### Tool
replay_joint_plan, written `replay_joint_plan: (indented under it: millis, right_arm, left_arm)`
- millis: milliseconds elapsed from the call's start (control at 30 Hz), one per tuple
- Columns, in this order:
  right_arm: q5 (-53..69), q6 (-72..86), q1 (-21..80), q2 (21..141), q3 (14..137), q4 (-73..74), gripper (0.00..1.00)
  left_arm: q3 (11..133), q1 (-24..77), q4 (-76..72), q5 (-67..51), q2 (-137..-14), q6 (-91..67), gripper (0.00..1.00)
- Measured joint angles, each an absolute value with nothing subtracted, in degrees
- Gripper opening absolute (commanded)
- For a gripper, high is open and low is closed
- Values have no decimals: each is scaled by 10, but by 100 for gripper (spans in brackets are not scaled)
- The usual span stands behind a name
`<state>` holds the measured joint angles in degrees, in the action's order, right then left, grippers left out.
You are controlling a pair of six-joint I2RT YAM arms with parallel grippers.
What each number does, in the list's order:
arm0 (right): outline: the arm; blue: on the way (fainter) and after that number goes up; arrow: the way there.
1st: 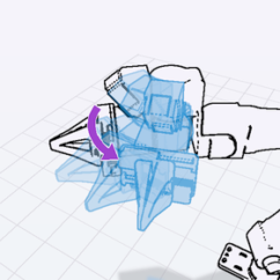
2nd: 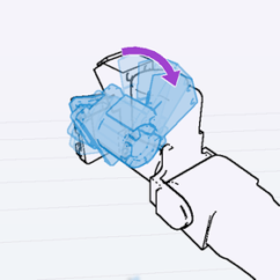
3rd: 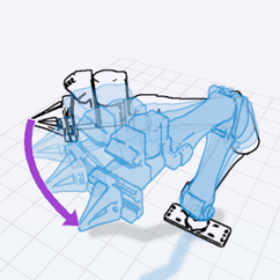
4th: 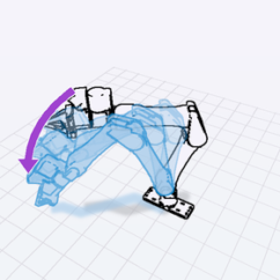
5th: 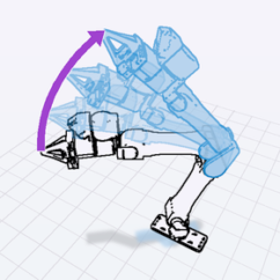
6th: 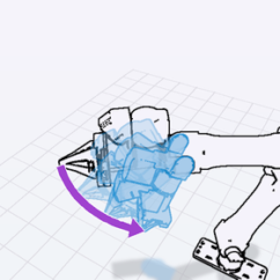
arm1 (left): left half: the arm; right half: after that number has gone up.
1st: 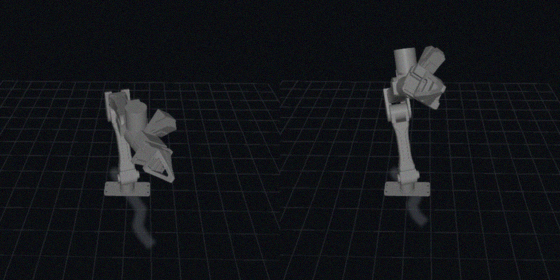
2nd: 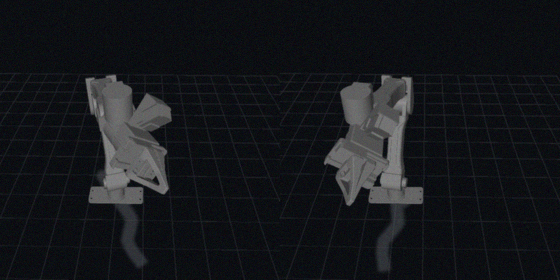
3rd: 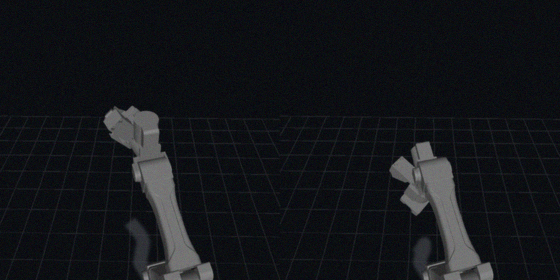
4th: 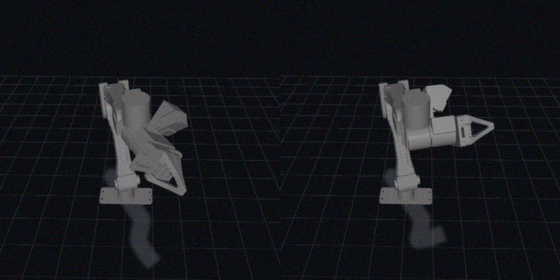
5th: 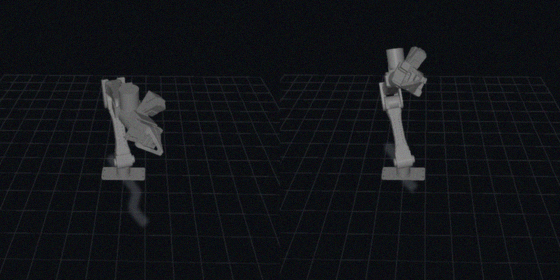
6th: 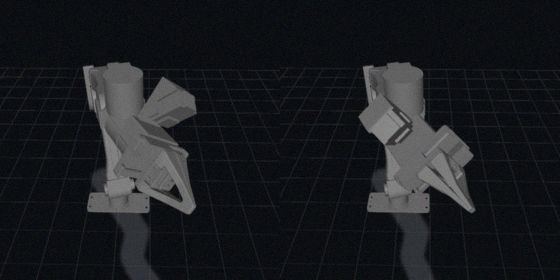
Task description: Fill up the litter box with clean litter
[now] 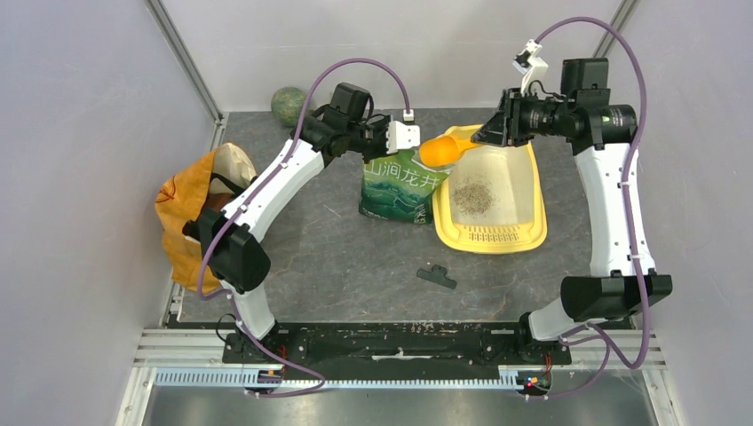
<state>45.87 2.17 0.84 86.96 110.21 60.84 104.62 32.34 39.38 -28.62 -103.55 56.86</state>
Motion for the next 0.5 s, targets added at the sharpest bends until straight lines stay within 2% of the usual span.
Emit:
replay_joint_plan:
  millis: [500]
  right_arm:
    - [283,-103,108,901,1103,622,0]
  left_arm:
    - [1032,323,375,-288,-1033,569,2]
